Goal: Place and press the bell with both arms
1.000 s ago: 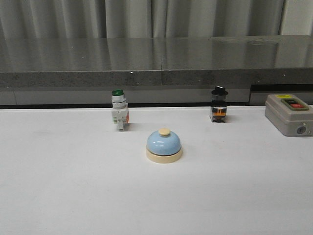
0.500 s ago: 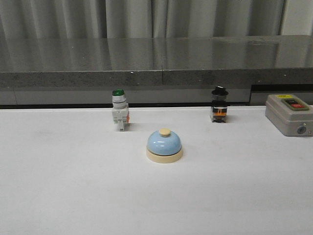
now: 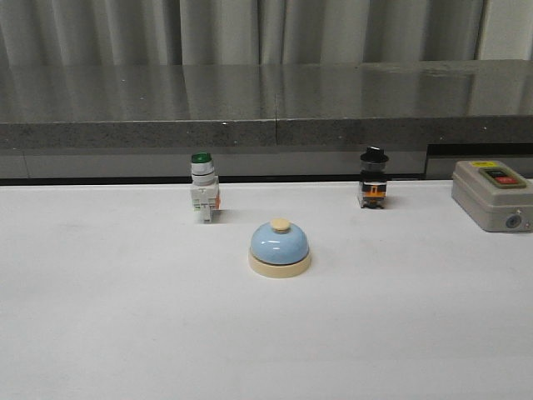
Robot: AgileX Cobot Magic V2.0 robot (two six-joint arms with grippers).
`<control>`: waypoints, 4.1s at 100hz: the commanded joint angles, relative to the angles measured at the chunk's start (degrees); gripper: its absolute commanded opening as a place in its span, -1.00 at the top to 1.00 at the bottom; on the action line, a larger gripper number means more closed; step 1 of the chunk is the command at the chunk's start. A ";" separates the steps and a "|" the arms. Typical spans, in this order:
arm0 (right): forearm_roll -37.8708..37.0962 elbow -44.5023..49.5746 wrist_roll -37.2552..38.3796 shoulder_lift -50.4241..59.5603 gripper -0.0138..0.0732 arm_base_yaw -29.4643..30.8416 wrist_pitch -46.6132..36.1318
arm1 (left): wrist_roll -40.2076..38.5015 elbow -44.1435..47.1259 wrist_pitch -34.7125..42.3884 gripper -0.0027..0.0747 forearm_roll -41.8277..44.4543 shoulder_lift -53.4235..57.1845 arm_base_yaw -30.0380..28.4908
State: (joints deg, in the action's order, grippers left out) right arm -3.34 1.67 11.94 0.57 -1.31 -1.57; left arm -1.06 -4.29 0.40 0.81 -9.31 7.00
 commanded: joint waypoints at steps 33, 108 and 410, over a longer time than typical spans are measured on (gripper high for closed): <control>0.08 -1.13 -0.25 1.20 0.83 0.24 -4.90 | -1.08 6.74 5.45 0.99 0.33 9.49 -0.26; 0.08 -1.13 -0.25 1.20 0.83 0.24 -4.90 | -1.08 7.35 5.54 0.99 -1.15 11.39 -0.26; 6.90 -69.22 -1.79 -95.28 0.83 -29.00 24.95 | -1.08 7.35 5.54 0.99 -1.15 11.39 -0.26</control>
State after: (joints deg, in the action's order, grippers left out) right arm 3.48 -62.92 10.87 -93.68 -29.39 25.85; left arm -1.46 -0.20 1.27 0.00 0.23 6.87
